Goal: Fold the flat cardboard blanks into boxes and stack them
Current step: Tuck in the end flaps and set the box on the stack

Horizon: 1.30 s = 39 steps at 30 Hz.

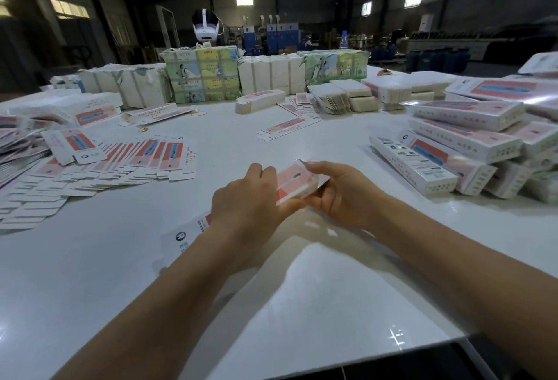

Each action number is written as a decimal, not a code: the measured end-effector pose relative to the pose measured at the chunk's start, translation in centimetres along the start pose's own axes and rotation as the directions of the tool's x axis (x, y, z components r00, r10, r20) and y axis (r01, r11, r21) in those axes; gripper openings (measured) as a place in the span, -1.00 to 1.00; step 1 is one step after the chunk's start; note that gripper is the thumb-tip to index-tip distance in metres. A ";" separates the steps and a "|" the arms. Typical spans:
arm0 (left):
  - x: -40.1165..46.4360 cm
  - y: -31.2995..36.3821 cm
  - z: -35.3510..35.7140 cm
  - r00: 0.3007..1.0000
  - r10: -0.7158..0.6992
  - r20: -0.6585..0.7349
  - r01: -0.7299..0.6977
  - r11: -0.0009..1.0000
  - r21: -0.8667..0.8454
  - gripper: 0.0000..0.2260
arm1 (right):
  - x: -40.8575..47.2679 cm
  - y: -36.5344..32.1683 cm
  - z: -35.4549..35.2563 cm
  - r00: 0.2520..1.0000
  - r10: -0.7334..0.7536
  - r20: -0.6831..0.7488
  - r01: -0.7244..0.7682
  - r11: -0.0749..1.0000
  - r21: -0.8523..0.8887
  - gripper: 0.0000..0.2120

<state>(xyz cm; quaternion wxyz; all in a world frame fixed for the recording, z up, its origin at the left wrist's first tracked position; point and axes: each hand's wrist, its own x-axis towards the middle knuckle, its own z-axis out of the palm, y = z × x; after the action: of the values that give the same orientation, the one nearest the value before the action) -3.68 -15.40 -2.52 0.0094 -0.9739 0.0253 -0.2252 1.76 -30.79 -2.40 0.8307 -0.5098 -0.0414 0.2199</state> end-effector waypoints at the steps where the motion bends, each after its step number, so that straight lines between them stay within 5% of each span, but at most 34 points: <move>1: 0.0 -0.1 0.1 1.000 -0.002 0.002 0.002 1.000 0.001 -0.41 | 0.2 0.3 0.2 0.998 -0.066 -0.001 0.066 0.993 -0.096 -0.91; 3: 0.0 -0.2 0.3 1.000 -0.006 0.004 0.006 1.000 0.016 -0.43 | 0.2 1.0 0.6 0.967 -0.254 -0.004 0.229 0.877 -0.422 -0.92; 5: 0.0 0.0 0.5 1.000 -0.011 0.009 0.011 0.999 0.042 -0.46 | 0.0 1.8 0.8 0.899 -0.426 0.103 0.329 0.499 -0.802 -0.83; 6: 0.0 0.0 0.6 1.000 -0.010 0.005 0.010 0.998 0.055 -0.46 | -0.2 2.1 0.8 0.869 -0.466 0.165 0.339 0.318 -0.885 -0.81; 8: 0.0 0.0 0.7 1.000 -0.001 -0.014 0.002 0.997 0.075 -0.43 | -0.5 2.4 0.8 0.833 -0.510 0.216 0.366 0.216 -0.905 -0.82; 10: -0.2 -0.2 0.6 0.999 0.014 -0.037 -0.012 0.997 0.076 -0.36 | -1.0 2.2 1.3 0.840 -0.517 0.165 0.377 0.338 -0.862 -0.75; 13: -0.3 -0.5 0.5 0.996 0.031 -0.083 -0.025 0.997 0.074 -0.36 | -0.7 1.3 1.6 0.948 -0.318 -0.021 0.271 0.838 -0.474 -0.66; 15: -0.3 -0.5 0.6 0.994 0.032 -0.103 -0.022 0.995 0.099 -0.33 | -0.4 0.6 1.4 0.981 -0.193 -0.012 0.182 0.943 -0.280 -0.70; 19: -0.3 -0.5 0.8 0.993 0.053 -0.105 -0.042 0.994 0.105 -0.39 | -0.1 0.9 0.7 0.976 -0.214 0.046 0.218 0.933 -0.286 -0.77; 24: -0.2 -0.5 1.0 0.989 0.060 -0.133 -0.047 0.994 0.103 -0.40 | -0.2 1.1 0.6 0.957 -0.285 0.062 0.288 0.893 -0.345 -0.64; 39: -0.6 -0.1 0.0 0.985 0.116 -0.127 -0.085 0.971 0.226 -0.22 | 0.2 0.1 0.0 0.998 -0.051 0.024 0.053 0.997 -0.065 -0.63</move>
<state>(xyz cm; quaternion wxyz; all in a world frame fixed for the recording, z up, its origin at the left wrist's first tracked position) -4.26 -15.28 -2.77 0.1264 -0.9462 0.0502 -0.2935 1.91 -30.63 -2.52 0.8185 -0.5329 -0.0711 0.2024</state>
